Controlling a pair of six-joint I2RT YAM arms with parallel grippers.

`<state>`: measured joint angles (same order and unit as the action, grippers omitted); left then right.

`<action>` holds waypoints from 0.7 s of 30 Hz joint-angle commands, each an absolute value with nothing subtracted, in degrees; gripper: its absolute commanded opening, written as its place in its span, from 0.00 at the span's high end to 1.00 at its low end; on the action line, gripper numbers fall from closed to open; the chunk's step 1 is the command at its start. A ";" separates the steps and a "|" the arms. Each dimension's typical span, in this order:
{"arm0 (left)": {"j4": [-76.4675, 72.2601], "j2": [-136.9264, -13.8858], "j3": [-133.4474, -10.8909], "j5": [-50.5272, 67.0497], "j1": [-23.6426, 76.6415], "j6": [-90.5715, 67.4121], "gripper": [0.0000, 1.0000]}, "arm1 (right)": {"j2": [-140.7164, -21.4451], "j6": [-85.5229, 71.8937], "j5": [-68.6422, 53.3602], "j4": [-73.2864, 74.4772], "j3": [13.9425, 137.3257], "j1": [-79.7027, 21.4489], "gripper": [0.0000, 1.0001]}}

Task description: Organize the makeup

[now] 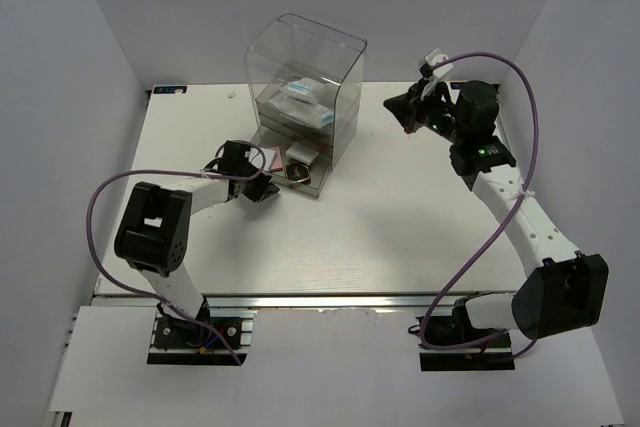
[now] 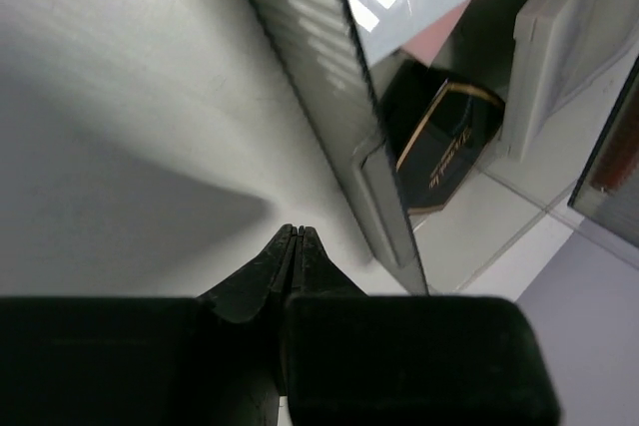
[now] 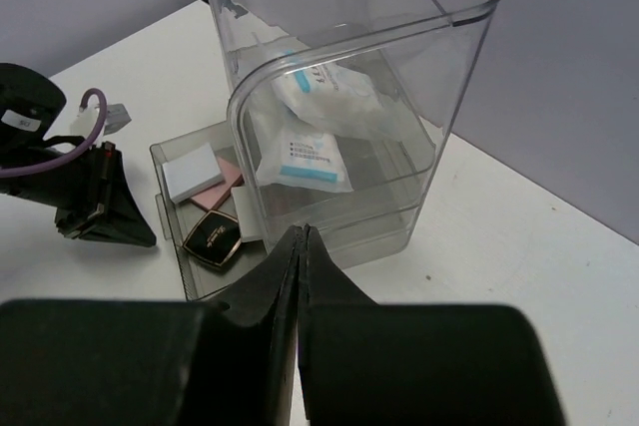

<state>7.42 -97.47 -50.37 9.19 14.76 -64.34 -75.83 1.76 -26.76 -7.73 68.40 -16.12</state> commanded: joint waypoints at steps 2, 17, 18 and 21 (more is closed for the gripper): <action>9.05 -100.63 -55.71 7.21 15.20 -64.24 0.88 | -74.09 0.70 -27.16 -10.72 66.62 -14.94 1.00; 3.78 -110.39 -68.11 7.82 15.38 -68.47 0.69 | -74.18 0.35 -28.04 -11.34 64.78 -14.15 1.00; 3.69 -111.26 -69.25 7.82 15.38 -68.47 0.69 | -74.18 0.35 -28.12 -11.34 64.60 -13.98 1.00; 3.69 -112.93 -71.01 8.44 15.38 -68.82 0.65 | -74.27 0.35 -28.13 -11.51 64.25 -13.97 1.00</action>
<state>6.52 -112.84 -67.88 8.12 15.14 -67.85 -75.40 0.75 -27.40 -8.73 64.62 -14.28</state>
